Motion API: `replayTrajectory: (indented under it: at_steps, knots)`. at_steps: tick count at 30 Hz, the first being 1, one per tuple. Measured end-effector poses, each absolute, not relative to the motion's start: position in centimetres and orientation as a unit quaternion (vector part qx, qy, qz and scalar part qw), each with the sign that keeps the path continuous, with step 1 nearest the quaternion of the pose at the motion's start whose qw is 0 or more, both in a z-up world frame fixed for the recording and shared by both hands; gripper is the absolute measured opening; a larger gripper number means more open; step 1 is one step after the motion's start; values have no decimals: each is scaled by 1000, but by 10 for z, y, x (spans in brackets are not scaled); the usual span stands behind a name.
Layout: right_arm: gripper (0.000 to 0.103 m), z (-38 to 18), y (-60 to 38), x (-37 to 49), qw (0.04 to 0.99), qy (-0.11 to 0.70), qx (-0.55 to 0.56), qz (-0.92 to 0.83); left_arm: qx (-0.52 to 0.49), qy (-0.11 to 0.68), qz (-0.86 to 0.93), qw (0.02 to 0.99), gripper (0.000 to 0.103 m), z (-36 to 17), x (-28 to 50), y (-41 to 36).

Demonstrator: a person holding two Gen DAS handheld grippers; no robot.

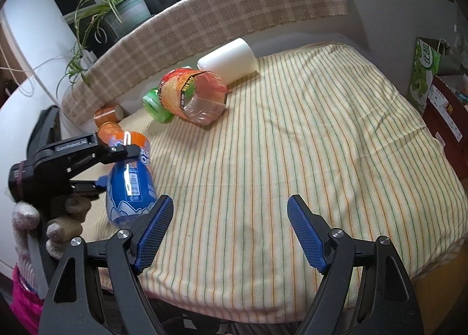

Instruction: Flip cup upright

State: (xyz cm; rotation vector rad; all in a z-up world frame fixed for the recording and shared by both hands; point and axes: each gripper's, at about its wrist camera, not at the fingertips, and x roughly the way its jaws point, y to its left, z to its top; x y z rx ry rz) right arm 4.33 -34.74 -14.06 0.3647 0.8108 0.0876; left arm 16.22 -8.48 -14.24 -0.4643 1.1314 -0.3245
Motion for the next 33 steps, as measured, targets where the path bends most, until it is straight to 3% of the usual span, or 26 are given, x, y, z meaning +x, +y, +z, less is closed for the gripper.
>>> replayTrajectory:
  at_steps: [7, 15, 33]
  knots:
    - [80, -145, -346, 44, 898, 398, 181, 41, -75, 425, -157, 889, 61, -109, 136, -108]
    - [80, -144, -346, 41, 899, 397, 184, 39, 2, 349, -152, 925, 61, -102, 139, -127]
    - [80, -144, -348, 34, 900, 393, 186, 31, 18, 346, -169, 923, 62, -104, 130, -135]
